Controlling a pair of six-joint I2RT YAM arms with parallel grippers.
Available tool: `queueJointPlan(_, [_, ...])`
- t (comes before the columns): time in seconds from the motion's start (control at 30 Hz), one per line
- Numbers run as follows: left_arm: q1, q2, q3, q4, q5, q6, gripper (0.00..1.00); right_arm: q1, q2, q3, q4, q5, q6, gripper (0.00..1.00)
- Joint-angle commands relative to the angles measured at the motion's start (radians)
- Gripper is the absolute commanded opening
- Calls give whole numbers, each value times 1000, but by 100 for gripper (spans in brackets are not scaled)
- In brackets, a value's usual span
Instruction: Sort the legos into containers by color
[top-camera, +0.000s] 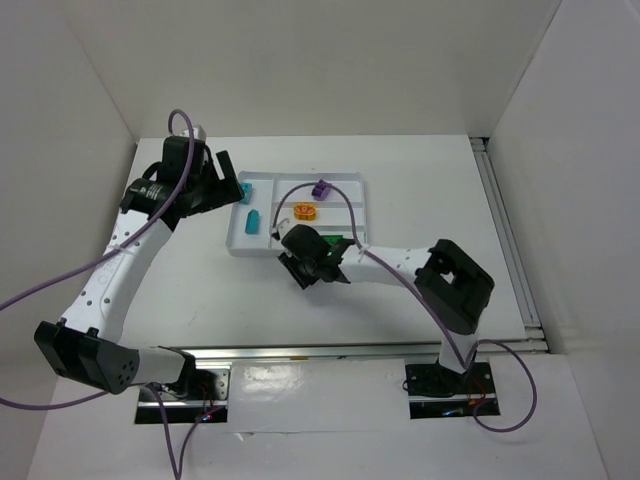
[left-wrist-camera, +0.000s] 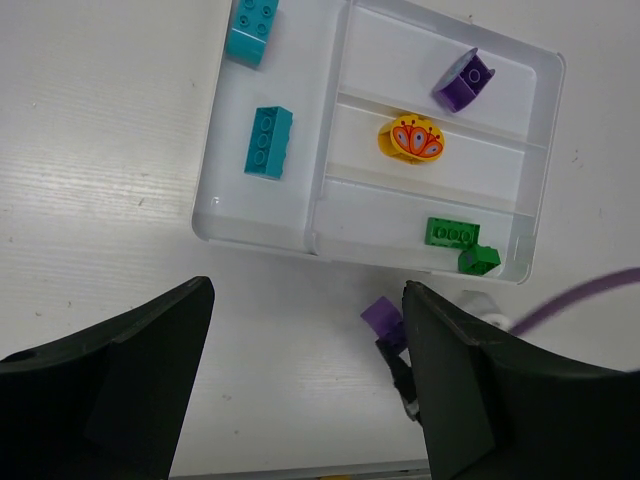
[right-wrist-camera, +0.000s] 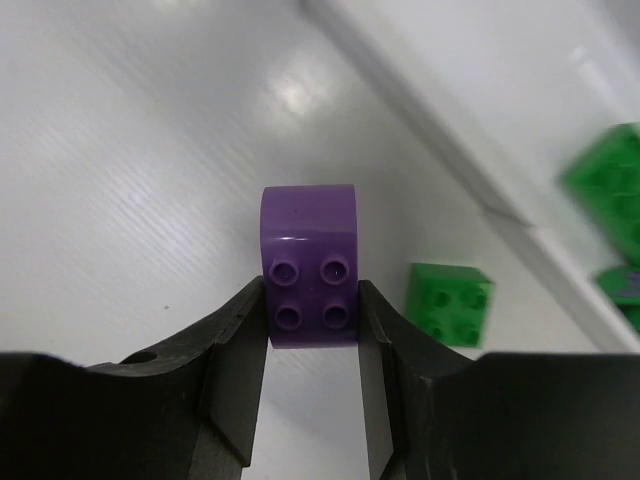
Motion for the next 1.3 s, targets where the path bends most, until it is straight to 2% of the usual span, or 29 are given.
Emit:
queueJointPlan(0.0, [4,-29,-4,17,7,13,88,-45,-162,70,34,149,26,34])
queueJointPlan(0.17, [4,-29,-18,17,22,4,88,-260,-86,203,34,183,153,34])
queueJointPlan(0.33, [4,-40,-42,26,59,-6,88,-363,105,439,-45,171,204,34])
queueJointPlan(0.47, [4,-49,-42,26,48,-6,88,-405,220,567,-71,182,229,34])
queueJointPlan(0.8, [4,-58,-51,17,39,4,88,-460,311,612,-53,170,250,35])
queueJointPlan(1.0, [4,-58,-51,17,39,4,88,-480,344,639,-48,203,250,53])
queueJointPlan(1.03, [4,-58,-51,17,39,4,88,-480,353,653,-67,193,250,61])
queueJointPlan(1.07, [4,-58,-51,17,39,4,88,-480,369,682,-79,193,241,81])
queueJointPlan(1.17, [4,-58,-42,17,39,4,88,-471,346,681,-114,203,232,85])
queueJointPlan(1.23, [4,-58,-42,17,39,4,88,-449,288,627,-101,225,232,85])
queueJointPlan(1.27, [4,-58,-42,17,39,4,88,-449,204,545,-76,237,232,83])
